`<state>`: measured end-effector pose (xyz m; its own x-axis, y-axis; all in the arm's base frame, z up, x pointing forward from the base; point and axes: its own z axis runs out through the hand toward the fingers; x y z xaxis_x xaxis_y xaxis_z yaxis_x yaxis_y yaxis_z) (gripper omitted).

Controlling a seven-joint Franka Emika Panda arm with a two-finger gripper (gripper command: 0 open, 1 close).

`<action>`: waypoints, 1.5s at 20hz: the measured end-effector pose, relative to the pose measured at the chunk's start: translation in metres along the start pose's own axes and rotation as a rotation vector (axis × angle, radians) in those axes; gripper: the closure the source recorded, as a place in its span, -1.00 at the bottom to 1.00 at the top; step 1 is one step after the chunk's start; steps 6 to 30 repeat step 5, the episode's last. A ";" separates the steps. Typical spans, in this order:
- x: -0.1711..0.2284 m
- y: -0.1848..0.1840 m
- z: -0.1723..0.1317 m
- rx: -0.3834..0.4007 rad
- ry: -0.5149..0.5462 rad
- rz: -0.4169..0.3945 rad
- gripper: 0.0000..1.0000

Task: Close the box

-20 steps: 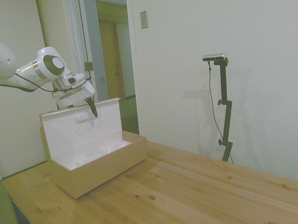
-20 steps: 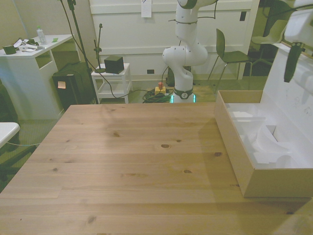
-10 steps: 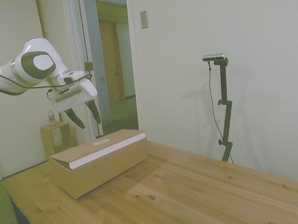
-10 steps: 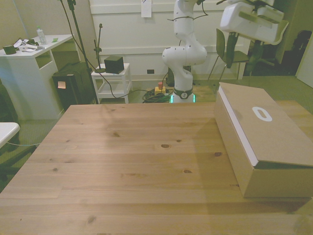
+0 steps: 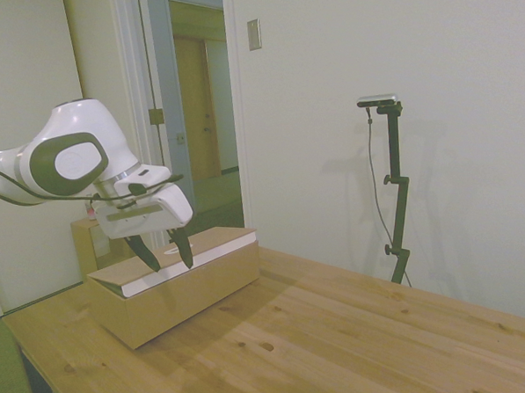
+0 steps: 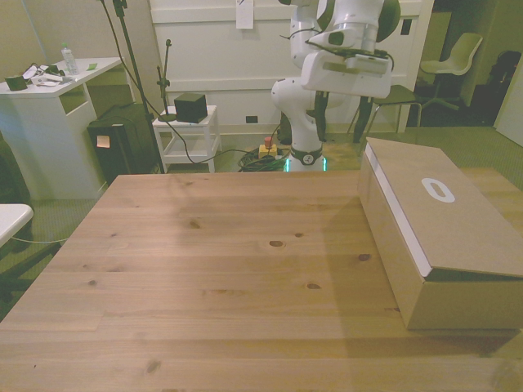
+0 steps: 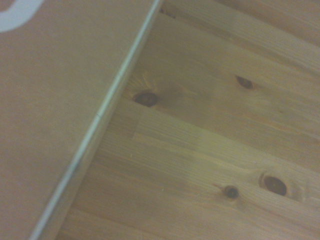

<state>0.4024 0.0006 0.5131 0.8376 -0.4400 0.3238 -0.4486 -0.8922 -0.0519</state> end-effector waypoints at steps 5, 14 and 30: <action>0.007 0.029 0.044 0.024 -0.058 -0.010 -1.00; 0.007 0.029 0.044 0.024 -0.058 -0.010 -1.00; 0.007 0.029 0.044 0.024 -0.058 -0.010 -1.00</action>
